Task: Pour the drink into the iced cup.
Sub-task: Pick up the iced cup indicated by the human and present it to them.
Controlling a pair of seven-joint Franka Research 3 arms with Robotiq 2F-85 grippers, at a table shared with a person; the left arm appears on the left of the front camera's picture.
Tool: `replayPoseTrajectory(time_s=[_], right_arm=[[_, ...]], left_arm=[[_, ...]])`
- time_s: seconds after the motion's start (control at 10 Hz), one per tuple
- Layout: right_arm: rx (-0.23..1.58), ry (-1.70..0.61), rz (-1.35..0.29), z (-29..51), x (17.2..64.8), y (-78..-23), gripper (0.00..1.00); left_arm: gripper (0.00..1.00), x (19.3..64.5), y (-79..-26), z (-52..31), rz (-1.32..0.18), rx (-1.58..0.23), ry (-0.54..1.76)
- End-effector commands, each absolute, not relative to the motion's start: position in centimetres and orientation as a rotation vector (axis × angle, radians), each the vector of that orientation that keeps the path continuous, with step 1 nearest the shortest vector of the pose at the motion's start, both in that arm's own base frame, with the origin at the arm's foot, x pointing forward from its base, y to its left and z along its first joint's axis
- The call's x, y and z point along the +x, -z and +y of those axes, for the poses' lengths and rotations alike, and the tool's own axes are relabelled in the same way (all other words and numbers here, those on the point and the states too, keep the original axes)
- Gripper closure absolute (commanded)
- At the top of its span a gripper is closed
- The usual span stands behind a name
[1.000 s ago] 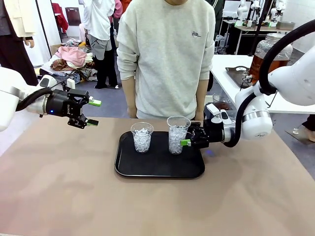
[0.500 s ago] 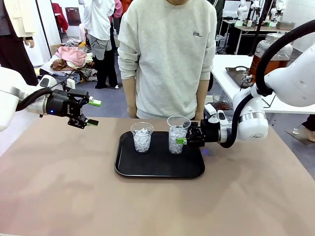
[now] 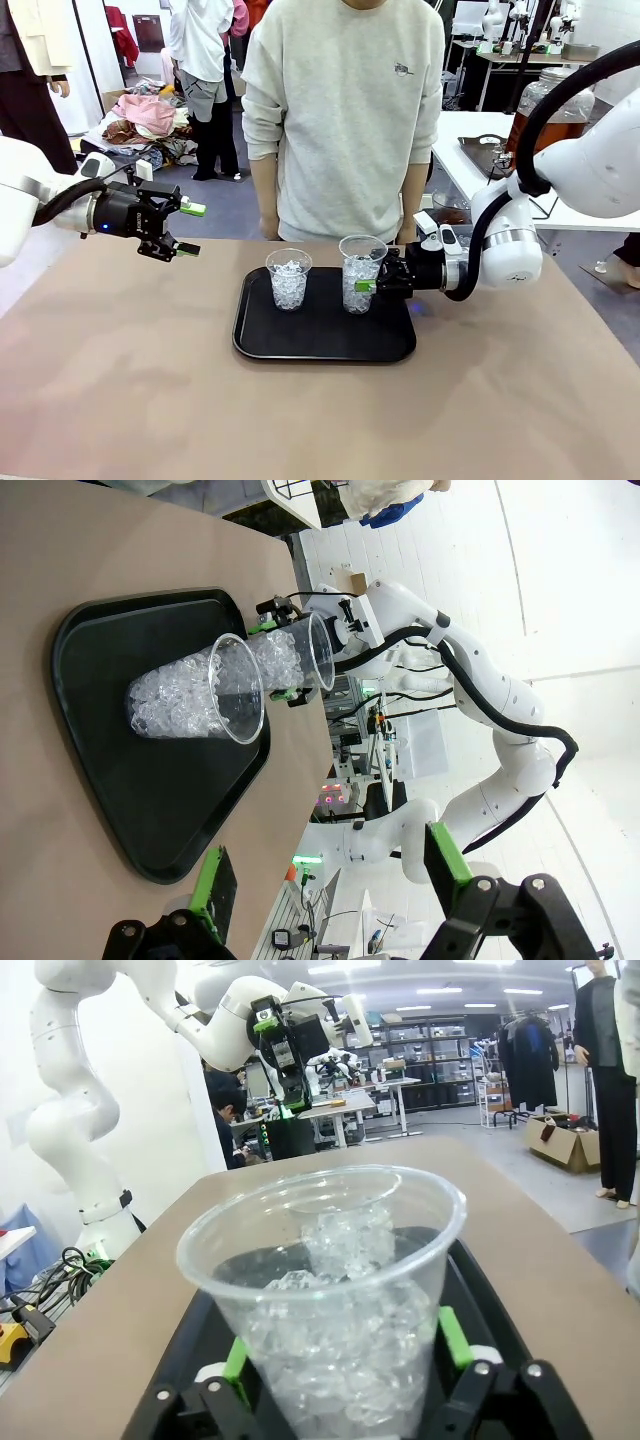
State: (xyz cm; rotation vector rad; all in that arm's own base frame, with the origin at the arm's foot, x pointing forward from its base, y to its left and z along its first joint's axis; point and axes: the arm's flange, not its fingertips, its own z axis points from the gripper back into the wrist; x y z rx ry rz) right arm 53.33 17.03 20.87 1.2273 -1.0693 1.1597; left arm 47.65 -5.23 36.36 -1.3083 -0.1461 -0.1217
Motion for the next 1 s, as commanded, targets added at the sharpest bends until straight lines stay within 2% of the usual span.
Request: replayPoseTrajectory(time_s=[0.0,0.5,0.9], right_arm=[[1.223,-1.164,-1.1,17.6,53.9,-20.8,0.22],[1.267,-1.173,-1.092,17.4,54.1,-21.2,0.22],[1.34,-1.217,-1.111,16.0,55.7,-26.0,0.22]], left_arm=[[0.0,47.5,-36.4,-5.2,-0.148,-1.31,0.121],[0.0,47.5,-36.4,-5.2,-0.148,-1.31,0.121],[0.0,47.5,-36.4,-5.2,-0.148,-1.31,0.121]])
